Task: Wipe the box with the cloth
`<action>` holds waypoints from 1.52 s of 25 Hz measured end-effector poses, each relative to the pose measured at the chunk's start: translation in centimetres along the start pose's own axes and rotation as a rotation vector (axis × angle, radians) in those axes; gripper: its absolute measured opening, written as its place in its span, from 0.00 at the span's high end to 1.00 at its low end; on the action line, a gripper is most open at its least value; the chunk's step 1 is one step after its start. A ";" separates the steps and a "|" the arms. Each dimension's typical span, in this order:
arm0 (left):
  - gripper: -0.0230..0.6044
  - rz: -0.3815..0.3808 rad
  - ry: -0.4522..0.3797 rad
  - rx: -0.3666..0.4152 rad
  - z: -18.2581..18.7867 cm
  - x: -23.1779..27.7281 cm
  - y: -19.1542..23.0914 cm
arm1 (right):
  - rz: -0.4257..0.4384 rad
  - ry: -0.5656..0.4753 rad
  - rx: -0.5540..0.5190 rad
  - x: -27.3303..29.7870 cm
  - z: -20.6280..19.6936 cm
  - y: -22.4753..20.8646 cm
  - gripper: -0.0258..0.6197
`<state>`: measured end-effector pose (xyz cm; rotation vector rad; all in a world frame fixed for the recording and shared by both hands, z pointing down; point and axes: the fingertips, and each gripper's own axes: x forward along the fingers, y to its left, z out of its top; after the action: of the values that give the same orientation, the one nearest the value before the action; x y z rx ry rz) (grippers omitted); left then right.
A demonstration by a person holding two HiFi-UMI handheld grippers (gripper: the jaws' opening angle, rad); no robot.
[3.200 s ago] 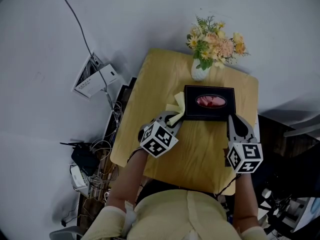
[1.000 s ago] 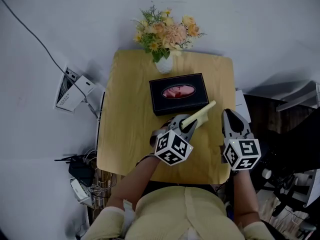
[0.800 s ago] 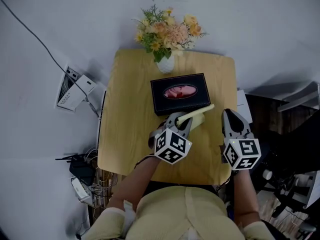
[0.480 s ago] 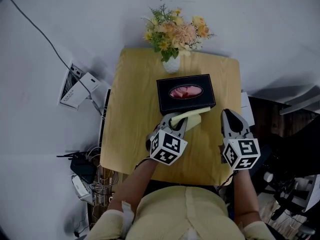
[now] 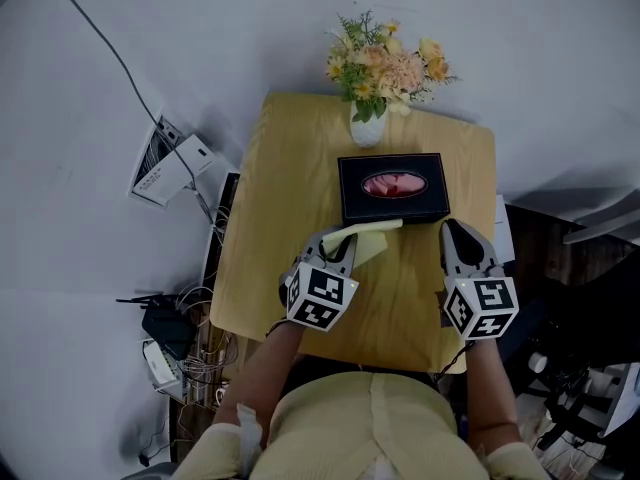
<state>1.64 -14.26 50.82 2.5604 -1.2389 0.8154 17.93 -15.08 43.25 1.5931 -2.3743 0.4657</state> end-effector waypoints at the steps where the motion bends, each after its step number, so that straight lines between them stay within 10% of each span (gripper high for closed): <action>1: 0.92 0.013 0.002 -0.010 -0.3 -0.4 0.5 | 0.004 0.000 -0.002 0.1 0.0 0.2 0.91; 27: 0.92 0.273 -0.096 -0.213 -1.6 -9.9 6.8 | -0.011 -0.053 -0.082 1.7 2.8 -1.5 0.91; 38: 0.92 0.030 -0.092 -0.097 0.1 -6.7 -2.2 | 0.122 0.023 -0.026 3.1 0.3 -3.0 0.79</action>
<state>-0.01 -8.45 47.17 2.5334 -1.3118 0.6326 19.51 -18.92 44.49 1.4303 -2.4596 0.4714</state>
